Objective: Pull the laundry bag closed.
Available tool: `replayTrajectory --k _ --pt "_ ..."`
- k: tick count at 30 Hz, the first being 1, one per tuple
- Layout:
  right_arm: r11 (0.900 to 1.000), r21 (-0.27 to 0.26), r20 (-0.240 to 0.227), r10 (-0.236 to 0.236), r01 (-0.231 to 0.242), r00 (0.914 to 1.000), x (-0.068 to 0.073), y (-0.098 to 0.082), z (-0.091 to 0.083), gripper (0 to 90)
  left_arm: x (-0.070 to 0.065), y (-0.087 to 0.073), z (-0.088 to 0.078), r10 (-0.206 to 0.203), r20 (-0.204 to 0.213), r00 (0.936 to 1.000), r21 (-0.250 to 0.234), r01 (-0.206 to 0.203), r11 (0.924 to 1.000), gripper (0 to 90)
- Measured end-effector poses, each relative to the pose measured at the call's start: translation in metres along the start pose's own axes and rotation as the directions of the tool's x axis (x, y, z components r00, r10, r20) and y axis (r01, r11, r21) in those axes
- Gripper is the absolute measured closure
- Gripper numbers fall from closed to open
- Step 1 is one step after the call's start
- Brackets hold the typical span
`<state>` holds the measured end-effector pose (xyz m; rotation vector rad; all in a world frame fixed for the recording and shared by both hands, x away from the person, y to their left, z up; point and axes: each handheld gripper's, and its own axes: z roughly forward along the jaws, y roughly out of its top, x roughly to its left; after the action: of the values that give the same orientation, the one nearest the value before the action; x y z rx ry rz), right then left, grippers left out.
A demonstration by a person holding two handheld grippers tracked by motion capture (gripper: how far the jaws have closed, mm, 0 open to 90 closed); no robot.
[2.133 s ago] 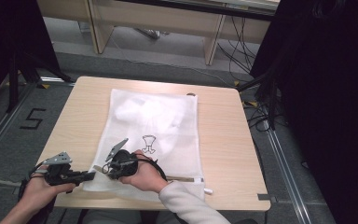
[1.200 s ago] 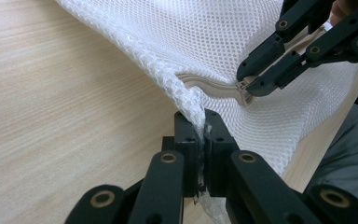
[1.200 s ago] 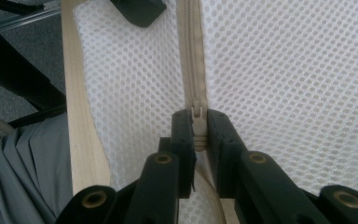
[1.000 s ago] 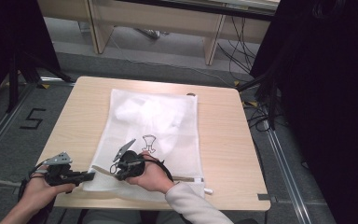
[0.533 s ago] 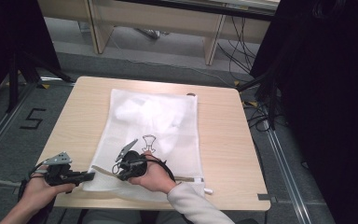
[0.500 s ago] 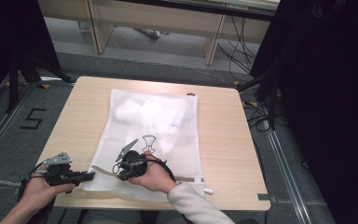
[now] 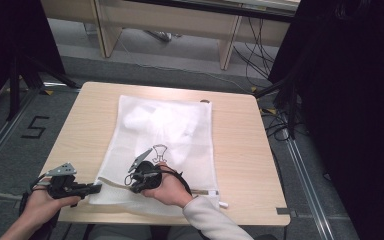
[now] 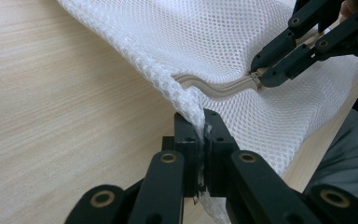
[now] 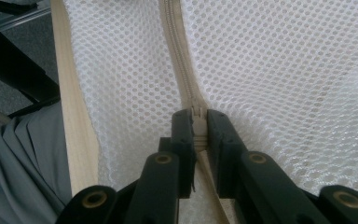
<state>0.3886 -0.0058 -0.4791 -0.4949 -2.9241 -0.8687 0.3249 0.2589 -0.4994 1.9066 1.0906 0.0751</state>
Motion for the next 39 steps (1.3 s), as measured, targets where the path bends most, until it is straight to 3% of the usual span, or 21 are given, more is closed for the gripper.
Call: replayTrajectory --k 24,29,31,32,39 --pt "1.000 0.000 0.012 0.000 0.000 0.9999 -0.003 -0.006 -0.007 82.3 0.000 0.000 0.000 -0.001 0.000 1.0000 0.001 0.001 1.0000 85.6" --pt "1.000 0.005 0.012 0.020 -0.020 0.9997 -0.002 -0.007 -0.010 82.3 0.000 0.000 -0.001 0.003 -0.005 1.0000 0.001 -0.003 1.0000 85.6" --pt "1.000 0.000 0.014 -0.002 0.002 0.9999 -0.003 -0.008 -0.011 82.3 0.000 0.000 -0.001 0.006 -0.008 0.9999 0.004 -0.006 1.0000 85.6" --pt "1.000 0.008 0.022 0.015 -0.015 0.9997 -0.003 -0.008 -0.012 82.3 0.000 0.000 -0.001 0.007 -0.008 0.9999 0.004 -0.007 1.0000 85.6" --pt "1.000 0.006 0.019 0.022 -0.023 0.9996 -0.004 -0.013 -0.016 82.3 0.000 0.000 0.000 0.007 -0.009 0.9999 0.006 -0.007 1.0000 85.6"
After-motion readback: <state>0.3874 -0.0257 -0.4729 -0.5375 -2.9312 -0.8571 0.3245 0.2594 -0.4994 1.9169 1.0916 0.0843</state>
